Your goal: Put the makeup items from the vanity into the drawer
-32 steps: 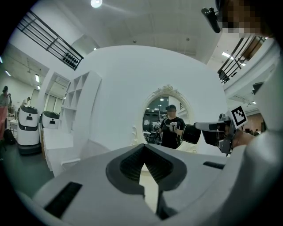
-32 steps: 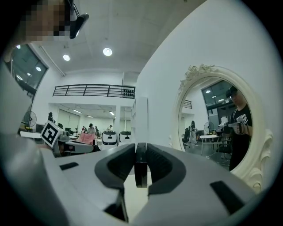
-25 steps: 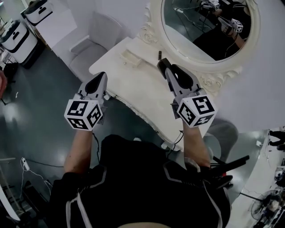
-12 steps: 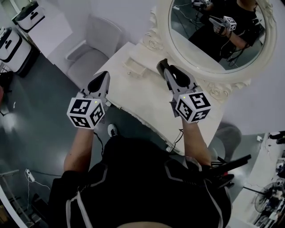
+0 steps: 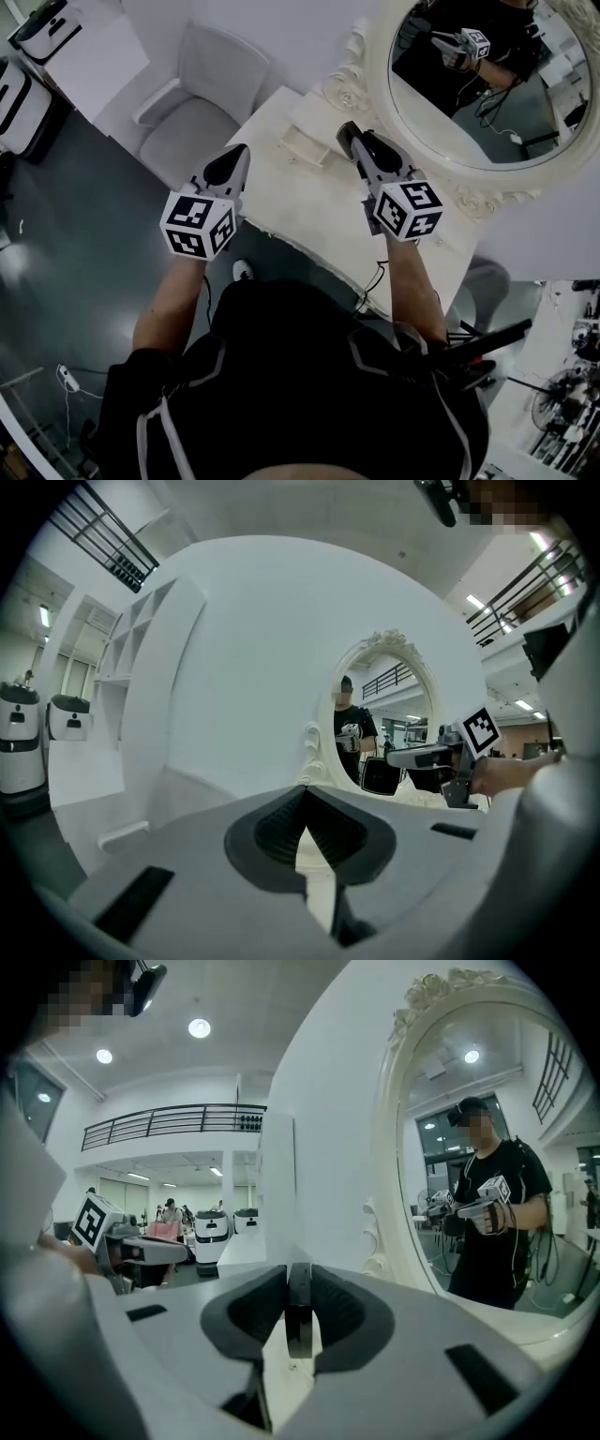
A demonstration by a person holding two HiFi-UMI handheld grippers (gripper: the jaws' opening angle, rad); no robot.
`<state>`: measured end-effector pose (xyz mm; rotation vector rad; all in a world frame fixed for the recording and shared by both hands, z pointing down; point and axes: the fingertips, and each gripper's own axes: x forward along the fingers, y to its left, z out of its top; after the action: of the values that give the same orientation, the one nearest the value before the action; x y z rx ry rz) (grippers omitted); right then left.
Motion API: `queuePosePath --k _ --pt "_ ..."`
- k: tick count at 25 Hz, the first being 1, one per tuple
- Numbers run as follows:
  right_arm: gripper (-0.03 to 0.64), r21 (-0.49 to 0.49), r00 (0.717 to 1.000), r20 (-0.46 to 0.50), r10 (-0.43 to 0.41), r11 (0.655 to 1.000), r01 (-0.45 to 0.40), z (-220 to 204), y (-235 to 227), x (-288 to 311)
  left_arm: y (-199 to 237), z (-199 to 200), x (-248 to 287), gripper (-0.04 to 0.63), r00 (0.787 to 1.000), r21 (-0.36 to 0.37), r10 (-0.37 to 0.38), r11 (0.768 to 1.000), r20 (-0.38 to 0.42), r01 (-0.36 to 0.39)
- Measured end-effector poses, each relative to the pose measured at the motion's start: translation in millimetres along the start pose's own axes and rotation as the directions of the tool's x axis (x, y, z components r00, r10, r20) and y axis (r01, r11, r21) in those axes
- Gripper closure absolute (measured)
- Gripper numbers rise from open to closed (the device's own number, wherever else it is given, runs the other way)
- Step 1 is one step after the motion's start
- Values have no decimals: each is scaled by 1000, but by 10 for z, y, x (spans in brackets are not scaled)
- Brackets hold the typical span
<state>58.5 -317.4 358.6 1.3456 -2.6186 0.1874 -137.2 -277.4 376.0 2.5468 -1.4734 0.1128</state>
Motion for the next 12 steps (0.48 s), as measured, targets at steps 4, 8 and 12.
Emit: queuePosePath --k 4,8,12 --pt "529 12 999 -44 -22 1000 22 -145 5 318 229 -115 78 592 999 -15 -31 999 -27 31" --pt "529 9 996 -88 -28 1000 28 -320 3 645 396 -232 143 592 997 -31 -57 998 -56 55" --pt "529 12 991 -135 -4 1000 5 -562 -74 908 469 -366 220 592 996 -58 -40 998 -74 36"
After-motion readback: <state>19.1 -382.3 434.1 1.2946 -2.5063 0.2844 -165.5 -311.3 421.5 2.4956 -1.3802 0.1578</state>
